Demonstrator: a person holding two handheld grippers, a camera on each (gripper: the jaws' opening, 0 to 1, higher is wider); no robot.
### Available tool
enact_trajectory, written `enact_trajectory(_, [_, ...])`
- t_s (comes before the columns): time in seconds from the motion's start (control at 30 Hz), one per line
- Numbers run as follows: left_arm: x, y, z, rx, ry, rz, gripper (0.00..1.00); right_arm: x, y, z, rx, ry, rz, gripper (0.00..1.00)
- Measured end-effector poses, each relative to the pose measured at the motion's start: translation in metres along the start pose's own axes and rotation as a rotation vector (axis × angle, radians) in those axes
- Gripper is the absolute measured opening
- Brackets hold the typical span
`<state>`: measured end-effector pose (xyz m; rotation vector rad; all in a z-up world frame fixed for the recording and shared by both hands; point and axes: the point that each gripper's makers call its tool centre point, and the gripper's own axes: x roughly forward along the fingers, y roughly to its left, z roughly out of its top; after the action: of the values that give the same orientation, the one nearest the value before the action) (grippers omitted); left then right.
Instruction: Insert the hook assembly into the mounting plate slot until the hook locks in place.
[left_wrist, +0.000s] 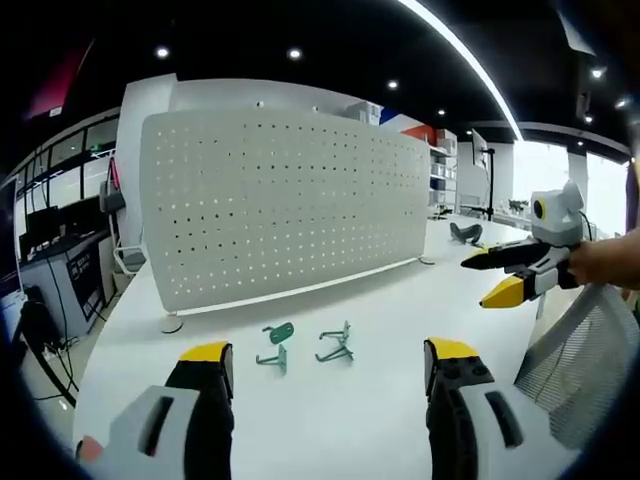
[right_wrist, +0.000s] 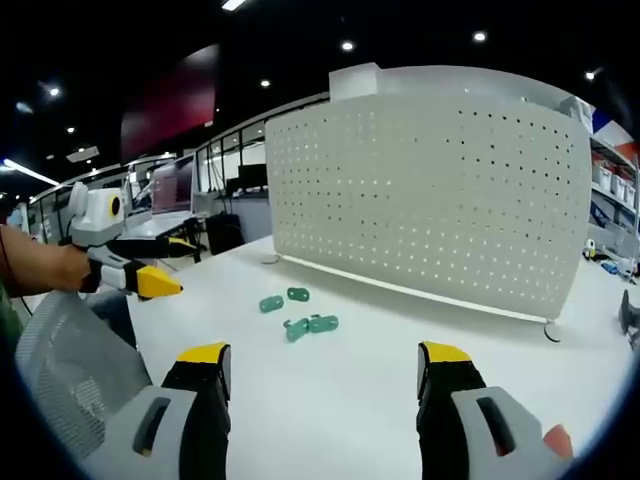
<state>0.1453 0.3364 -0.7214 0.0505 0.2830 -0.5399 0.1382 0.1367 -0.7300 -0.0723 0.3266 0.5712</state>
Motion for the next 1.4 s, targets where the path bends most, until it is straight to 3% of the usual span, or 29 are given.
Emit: enact_trajectory(1.4, [0.0010, 0.0015, -0.0058, 0.014, 0.030, 0.009, 0.79, 0.0006, -0.0012, 0.0000, 0.002, 0.002, -0.002, 0.75])
